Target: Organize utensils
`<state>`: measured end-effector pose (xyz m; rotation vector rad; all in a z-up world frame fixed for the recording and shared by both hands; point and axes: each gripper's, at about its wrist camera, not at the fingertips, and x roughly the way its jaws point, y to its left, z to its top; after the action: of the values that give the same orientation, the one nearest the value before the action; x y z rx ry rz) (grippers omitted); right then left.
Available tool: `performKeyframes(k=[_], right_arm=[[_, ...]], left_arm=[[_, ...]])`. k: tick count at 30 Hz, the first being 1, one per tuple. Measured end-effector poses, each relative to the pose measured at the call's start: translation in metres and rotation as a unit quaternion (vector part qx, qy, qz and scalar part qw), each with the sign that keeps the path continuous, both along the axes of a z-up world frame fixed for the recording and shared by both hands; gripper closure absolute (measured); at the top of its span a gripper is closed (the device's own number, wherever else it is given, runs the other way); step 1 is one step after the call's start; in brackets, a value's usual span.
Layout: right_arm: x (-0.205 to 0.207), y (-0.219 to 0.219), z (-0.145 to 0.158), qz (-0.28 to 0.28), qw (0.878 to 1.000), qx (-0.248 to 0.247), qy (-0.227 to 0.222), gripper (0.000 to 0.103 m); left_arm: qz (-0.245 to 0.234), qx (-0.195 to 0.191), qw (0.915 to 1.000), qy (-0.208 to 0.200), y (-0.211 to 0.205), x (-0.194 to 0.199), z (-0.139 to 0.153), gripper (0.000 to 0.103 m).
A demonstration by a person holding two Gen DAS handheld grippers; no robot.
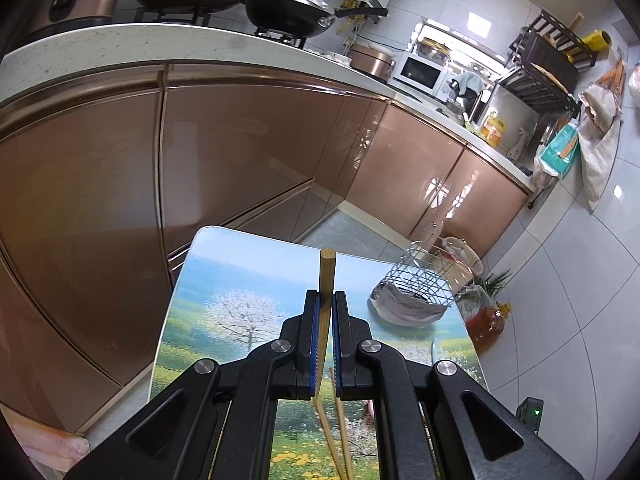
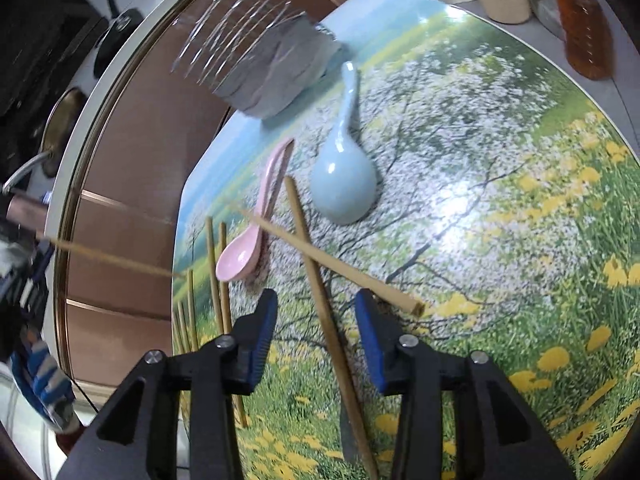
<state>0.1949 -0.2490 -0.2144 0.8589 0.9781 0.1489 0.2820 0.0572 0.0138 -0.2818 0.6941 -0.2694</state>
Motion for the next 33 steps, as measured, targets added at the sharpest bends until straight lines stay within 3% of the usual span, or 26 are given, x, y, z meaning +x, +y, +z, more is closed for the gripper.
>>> performKeyframes(k=[17, 24, 33], right_arm=[[0.028, -0.030, 0.001, -0.111, 0.994, 0.017, 0.013, 0.060], [0.043, -0.047, 0.010, -0.168, 0.985, -0.019, 0.017, 0.060], [0.087, -0.054, 0.032, -0.205, 0.971, -0.114, 0.051, 0.061]], left_arm=[[0.013, -0.006, 0.9999, -0.003, 0.032, -0.003, -0.014, 0.098], [0.020, -0.015, 0.9997, -0.001, 0.050, -0.002, -0.022, 0.098], [0.024, -0.027, 0.9994, 0.001, 0.066, 0.000, -0.030, 0.098]])
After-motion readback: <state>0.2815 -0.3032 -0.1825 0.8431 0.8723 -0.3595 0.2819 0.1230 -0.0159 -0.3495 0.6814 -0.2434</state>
